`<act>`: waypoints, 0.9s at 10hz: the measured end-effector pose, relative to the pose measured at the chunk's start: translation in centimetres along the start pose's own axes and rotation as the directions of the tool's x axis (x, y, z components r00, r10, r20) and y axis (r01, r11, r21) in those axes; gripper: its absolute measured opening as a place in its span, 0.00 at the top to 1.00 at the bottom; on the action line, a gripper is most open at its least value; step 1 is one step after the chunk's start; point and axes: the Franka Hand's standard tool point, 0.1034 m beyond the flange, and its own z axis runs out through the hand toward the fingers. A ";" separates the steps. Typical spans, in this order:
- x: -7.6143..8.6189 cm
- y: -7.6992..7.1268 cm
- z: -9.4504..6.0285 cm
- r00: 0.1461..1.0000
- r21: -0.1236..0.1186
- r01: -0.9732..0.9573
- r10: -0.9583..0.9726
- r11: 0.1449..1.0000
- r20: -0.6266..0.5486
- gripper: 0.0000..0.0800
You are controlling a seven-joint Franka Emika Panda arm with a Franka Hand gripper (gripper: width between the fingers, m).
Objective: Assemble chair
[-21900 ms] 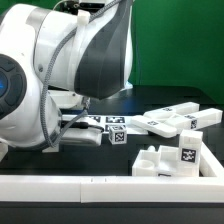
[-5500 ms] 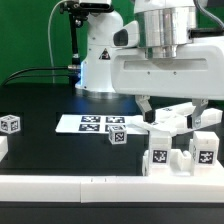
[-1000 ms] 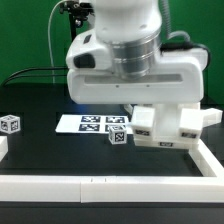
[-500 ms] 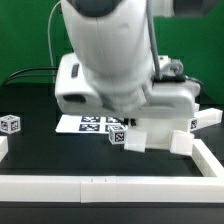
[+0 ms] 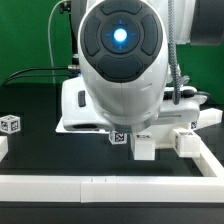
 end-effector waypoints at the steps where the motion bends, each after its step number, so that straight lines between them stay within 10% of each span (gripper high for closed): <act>1: 0.1 0.0 0.1 1.000 0.000 -0.003 0.003 1.000 0.002 0.96; 5: 2.8 -1.7 1.0 0.998 -0.063 0.055 -0.056 0.997 -0.028 0.96; 9: 2.8 -1.4 1.1 0.999 -0.064 0.041 -0.043 0.997 -0.026 0.96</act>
Offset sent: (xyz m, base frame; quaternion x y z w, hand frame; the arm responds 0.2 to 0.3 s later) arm 0.0167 0.0166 -0.0215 -0.0190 0.0136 -0.0351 0.9991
